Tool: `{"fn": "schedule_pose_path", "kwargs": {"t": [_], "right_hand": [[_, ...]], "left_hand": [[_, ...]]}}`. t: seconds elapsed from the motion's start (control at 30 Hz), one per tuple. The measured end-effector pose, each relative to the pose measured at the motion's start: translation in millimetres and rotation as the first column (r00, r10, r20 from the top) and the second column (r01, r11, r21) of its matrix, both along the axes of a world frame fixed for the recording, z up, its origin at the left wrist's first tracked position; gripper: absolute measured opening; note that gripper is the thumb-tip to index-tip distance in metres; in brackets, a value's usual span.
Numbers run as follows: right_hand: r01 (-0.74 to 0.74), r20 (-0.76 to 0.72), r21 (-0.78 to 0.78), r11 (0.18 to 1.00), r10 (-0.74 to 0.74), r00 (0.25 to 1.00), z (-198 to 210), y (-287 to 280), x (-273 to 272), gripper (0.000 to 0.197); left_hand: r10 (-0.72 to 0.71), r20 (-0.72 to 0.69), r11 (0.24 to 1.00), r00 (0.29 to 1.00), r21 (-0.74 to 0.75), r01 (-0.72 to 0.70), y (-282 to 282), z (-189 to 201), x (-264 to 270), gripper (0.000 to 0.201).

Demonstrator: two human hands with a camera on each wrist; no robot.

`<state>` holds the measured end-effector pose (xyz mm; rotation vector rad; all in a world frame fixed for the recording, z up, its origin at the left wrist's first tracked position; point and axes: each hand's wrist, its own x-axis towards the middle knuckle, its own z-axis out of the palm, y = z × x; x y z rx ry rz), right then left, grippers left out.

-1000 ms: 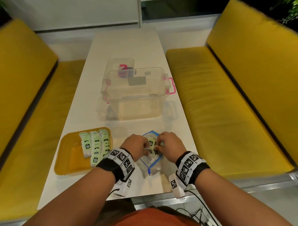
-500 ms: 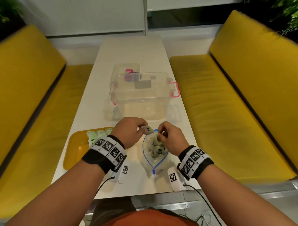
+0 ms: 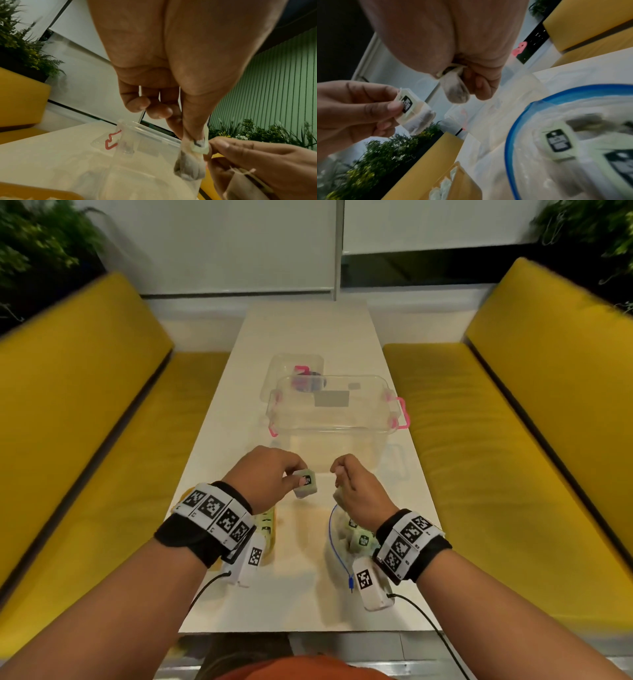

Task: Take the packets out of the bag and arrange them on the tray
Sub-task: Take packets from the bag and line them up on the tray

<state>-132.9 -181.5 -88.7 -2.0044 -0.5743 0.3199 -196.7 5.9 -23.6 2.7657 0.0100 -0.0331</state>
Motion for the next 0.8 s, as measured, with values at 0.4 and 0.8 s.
{"fn": "schedule_pose_path", "kwargs": {"t": [0.4, 0.8], "right_hand": [[-0.240, 0.180, -0.003, 0.971, 0.237, 0.955, 4, 68, -6, 0.011], [-0.262, -0.080, -0.021, 0.965, 0.260, 0.962, -3, 95, -3, 0.016]], "left_hand": [[-0.007, 0.034, 1.000, 0.999, 0.014, 0.006, 44, 22, -18, 0.010], [0.222, -0.203, 0.931, 0.954, 0.335, -0.146, 115, -7, -28, 0.009]]}}
